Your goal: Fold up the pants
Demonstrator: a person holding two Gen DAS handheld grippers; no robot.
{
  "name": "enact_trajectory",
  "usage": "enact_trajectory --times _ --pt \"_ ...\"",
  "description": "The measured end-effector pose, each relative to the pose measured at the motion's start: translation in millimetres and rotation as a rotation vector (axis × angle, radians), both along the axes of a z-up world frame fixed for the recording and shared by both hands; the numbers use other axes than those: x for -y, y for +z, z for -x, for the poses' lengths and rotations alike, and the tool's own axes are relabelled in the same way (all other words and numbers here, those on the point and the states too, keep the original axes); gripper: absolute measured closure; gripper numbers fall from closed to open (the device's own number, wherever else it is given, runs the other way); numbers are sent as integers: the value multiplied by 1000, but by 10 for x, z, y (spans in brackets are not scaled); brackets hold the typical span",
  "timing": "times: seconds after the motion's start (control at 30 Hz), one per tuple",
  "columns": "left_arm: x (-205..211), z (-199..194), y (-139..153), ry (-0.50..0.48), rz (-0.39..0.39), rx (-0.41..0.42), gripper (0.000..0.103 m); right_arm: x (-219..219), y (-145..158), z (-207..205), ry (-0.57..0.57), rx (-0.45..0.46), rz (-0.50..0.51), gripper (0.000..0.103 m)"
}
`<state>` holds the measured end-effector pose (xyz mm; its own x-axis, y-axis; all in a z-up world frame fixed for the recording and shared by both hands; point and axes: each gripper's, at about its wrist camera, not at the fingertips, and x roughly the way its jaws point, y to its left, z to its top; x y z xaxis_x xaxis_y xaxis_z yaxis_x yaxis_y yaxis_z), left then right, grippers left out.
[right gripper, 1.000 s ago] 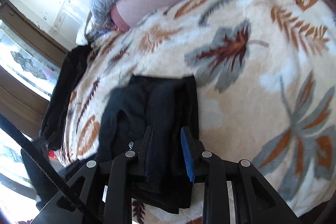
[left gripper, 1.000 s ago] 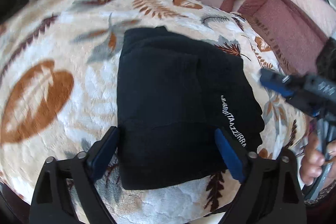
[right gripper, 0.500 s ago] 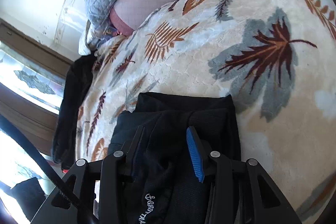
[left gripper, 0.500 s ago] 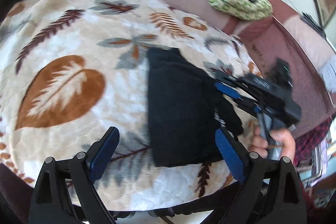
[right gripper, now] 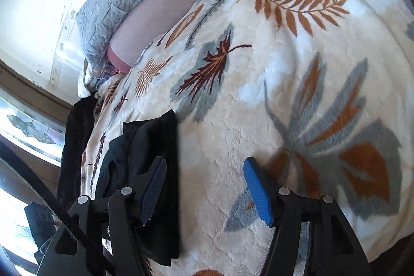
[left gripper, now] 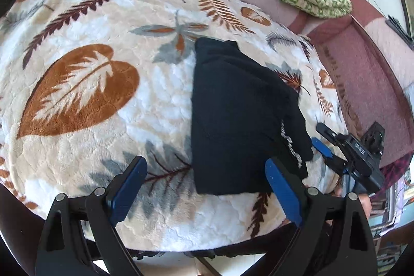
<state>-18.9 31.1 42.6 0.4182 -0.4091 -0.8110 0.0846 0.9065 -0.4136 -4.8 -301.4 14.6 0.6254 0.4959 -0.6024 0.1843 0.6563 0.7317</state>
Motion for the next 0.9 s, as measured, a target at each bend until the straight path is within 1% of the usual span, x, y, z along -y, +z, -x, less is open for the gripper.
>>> enact_trajectory --times 0.07,0.17,0.27,0.3,0.37,0.43,0.47,0.6,0.7,0.77,0.83,0.87,0.9 --pt "7 88 76 -1 -18 26 11 -74 -2 -7 1 8 29 34" --pt "-35 210 149 12 -45 50 11 -198 29 27 12 52 103 24" --pt "-118 338 187 35 -63 59 11 -417 77 93 33 113 245 20" --pt "-144 369 197 43 -65 59 11 -502 83 133 40 141 307 19" --pt "-176 420 208 55 -59 60 11 -612 72 207 35 190 393 18" --pt "-183 446 220 60 -49 65 11 -697 70 222 34 196 461 18" --pt "-176 452 222 58 -45 67 11 -712 80 203 42 188 478 17" --pt "-112 455 221 28 -28 74 11 -658 71 189 50 182 451 17" --pt "-71 443 191 11 -30 86 11 -691 71 200 50 189 475 17" --pt "-105 418 141 8 -22 78 11 -725 64 219 48 195 500 17" --pt "-154 389 123 11 -4 74 11 -733 86 179 60 162 504 17" --pt "-182 356 122 11 2 75 11 -719 110 131 71 127 493 16" --pt "-208 309 135 10 4 79 11 -691 137 68 88 89 464 12"
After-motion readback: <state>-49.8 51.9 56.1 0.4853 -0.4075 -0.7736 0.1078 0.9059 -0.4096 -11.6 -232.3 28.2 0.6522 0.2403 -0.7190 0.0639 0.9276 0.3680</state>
